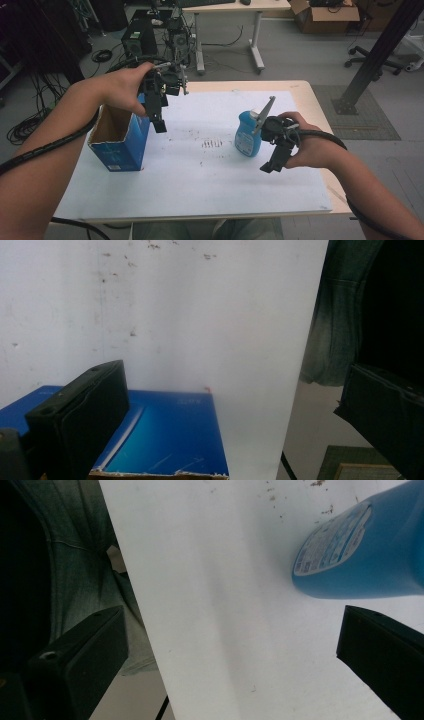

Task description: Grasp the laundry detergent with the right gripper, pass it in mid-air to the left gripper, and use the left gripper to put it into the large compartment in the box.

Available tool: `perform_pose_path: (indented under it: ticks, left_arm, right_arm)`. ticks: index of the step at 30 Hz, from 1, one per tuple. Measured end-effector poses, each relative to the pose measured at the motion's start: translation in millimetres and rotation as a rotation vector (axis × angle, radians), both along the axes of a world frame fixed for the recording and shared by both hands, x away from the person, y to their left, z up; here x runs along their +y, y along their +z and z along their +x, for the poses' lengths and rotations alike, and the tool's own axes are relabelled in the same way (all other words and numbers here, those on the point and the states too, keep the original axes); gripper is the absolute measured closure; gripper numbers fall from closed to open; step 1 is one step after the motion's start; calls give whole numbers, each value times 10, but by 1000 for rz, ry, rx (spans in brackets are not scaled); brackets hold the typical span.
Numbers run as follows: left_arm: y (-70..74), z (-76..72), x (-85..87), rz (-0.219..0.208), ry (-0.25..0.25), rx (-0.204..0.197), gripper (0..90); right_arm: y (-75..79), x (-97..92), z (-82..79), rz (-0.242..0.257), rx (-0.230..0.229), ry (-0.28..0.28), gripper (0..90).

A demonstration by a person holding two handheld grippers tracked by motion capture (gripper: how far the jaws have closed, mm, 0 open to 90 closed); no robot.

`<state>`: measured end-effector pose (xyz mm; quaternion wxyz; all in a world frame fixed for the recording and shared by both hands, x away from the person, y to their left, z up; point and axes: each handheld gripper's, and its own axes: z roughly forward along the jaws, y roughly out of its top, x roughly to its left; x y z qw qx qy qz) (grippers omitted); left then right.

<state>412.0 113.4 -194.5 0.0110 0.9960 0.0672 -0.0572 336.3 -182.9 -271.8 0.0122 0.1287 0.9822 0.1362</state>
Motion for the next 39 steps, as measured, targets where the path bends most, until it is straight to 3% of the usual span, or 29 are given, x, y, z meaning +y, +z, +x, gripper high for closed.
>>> perform_pose_path:
  ticks: [16, 24, 39]
  left_arm:
    - [-31, 18, 14, 1, -2, -1, 2]
    - [-26, 30, -7, 3, -11, -4, 2]
    - [-14, 59, -19, 1, -17, -4, 2]
  right_arm:
    - [-255, -308, 55, 93, -19, -117, 2]
    - [-450, -363, 112, 166, -29, -178, 2]
    - [-679, -437, 225, 229, -58, -259, 2]
